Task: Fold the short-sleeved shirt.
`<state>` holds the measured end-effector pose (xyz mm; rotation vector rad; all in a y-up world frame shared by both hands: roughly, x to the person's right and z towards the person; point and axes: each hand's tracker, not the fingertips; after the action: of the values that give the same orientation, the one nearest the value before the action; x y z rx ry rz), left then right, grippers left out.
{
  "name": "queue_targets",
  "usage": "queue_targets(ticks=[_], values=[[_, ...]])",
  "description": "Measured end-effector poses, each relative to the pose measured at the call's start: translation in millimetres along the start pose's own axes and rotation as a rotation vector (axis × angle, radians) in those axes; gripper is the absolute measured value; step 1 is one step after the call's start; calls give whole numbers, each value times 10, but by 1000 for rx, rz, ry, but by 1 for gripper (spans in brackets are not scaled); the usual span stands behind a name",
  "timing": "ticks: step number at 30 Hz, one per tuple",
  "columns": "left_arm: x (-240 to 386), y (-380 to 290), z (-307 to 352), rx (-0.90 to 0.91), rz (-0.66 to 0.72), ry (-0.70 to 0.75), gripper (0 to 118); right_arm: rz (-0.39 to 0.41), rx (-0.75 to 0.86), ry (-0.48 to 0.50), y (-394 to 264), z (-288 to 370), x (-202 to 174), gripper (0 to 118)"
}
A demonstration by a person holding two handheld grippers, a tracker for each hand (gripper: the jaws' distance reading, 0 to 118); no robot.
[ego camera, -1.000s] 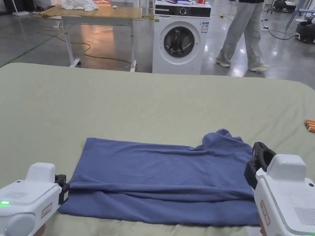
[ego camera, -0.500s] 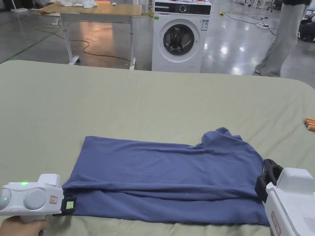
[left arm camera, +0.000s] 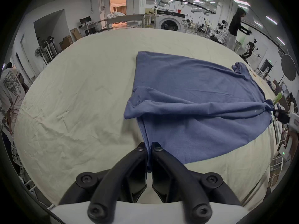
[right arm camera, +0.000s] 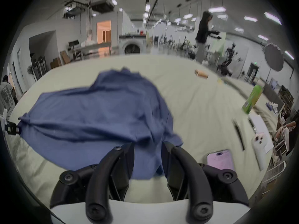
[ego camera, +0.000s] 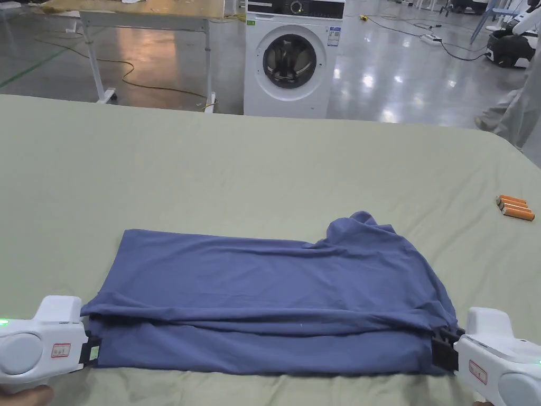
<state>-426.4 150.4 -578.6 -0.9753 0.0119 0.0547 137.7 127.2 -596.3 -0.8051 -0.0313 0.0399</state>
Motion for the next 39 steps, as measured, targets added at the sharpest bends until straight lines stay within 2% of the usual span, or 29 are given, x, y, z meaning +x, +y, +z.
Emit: queue_targets(ticks=[3,6,7,8,9,10,11,12,15,19,23,26,32,39], values=[[-3,-13,78,14,0,-7,0,43,-81,-12,-81,-198,-16,50],[-5,-41,147,27,6,-15,0,33,-77,2,-124,-263,-34,47],[-43,-30,126,29,6,-17,0,31,-70,3,-110,-240,-35,38],[-48,-36,138,34,6,-19,0,25,-71,25,-91,-225,-35,21],[-50,-41,148,38,7,-21,0,18,-70,77,-79,-223,-37,8],[-51,-41,158,41,7,-22,0,21,-70,98,-84,-211,-52,7],[-64,-28,148,45,9,-22,0,47,-81,55,-78,-205,-78,7],[-70,-24,161,50,11,-24,0,68,-82,54,-70,-194,-78,7],[-100,12,234,69,21,-34,0,16,-76,65,-2,-57,-7,7],[-119,80,430,109,24,-54,0,28,-50,63,130,229,41,7],[-178,119,667,155,31,-52,0,88,-41,53,224,542,8,7],[-262,75,850,176,39,-59,0,103,-35,55,219,760,24,7],[-370,-248,944,137,43,-62,0,110,-60,68,-32,999,48,7],[-439,-740,828,63,101,-70,0,118,-169,72,-527,959,5,7]])
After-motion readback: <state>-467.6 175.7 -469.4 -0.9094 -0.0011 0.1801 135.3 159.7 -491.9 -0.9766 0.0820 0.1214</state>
